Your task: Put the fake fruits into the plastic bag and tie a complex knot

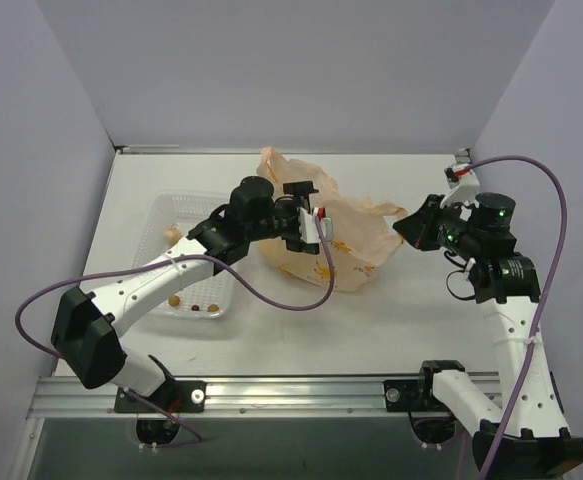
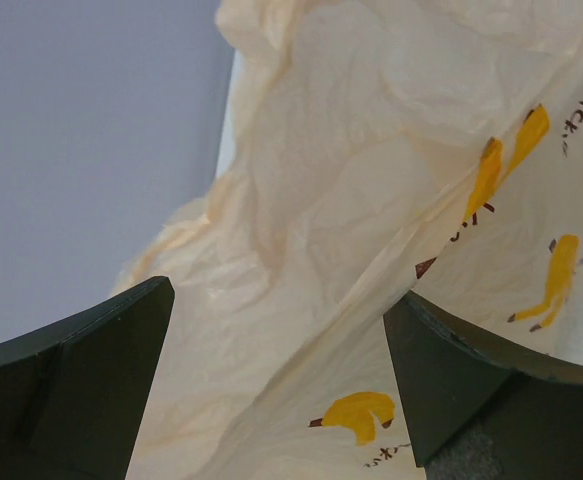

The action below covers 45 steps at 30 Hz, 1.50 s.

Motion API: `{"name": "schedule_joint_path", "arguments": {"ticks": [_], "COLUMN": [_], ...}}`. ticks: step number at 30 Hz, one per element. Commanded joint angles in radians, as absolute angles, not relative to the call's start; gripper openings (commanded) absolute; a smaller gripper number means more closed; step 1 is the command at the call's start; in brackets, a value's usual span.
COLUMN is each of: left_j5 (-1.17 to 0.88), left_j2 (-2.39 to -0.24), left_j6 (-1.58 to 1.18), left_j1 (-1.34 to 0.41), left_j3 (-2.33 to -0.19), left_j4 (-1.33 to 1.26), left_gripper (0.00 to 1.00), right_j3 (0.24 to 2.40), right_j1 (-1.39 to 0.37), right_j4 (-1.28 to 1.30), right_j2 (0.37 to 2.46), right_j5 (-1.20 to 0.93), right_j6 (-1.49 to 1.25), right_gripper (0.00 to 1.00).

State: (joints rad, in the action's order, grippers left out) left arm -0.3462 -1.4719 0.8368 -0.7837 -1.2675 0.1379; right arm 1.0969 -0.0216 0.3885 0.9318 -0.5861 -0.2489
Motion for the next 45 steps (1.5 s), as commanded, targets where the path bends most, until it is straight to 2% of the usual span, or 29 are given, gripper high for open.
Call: {"name": "schedule_joint_path", "arguments": {"ticks": [1,14,27,35,37,39,40,41,43,45], "left_j5": [-0.301,-0.469,-0.592,-0.643,-0.647,-0.646,-0.635,-0.631,-0.623,-0.623], "left_j2": [-1.457,-1.551,-1.571,-1.635,-1.657,-1.686,-1.692,-1.693,-1.687,-1.68], "left_j6": [0.871,0.966,1.146,1.293,1.327,1.359,1.359,1.358,1.344,1.304], "left_j1": [-0.788,-0.787,-0.793,-0.795,-0.795,-0.793,-0.787,-0.784,-0.77,-0.759], "left_j3": [-1.255,-1.285,-1.278,-1.34,-1.385,-1.44,-1.448,-1.448,-1.427,-1.41], "left_j4": [-0.101,-0.094,-0.12,0.042,0.122,0.26,0.288,0.319,0.331,0.341], "left_gripper": [0.98,0.97,0.97,0.97,0.85,0.7,0.55,0.49,0.39,0.38], "right_j3": [1.075,1.022,1.023,1.037,1.04,1.055,1.058,1.06,1.055,1.037], "right_j1": [-0.035,-0.08,-0.129,-0.169,-0.172,-0.17,-0.172,-0.17,-0.169,-0.169], "right_j4": [0.371,0.422,0.529,0.568,0.569,0.565,0.558,0.543,0.477,0.378], "right_j2": [0.89,0.785,0.772,0.77,0.776,0.787,0.79,0.793,0.801,0.808], "right_j5": [-0.653,-0.785,-0.818,-0.808,-0.795,-0.773,-0.761,-0.735,-0.712,-0.663], "right_j6": [-0.158,0.164,0.406,0.508,0.506,0.488,0.473,0.447,0.358,0.28], "right_gripper": [0.0,0.0,0.0,0.0,0.0,0.0,0.0,0.0,0.0,0.0]}}
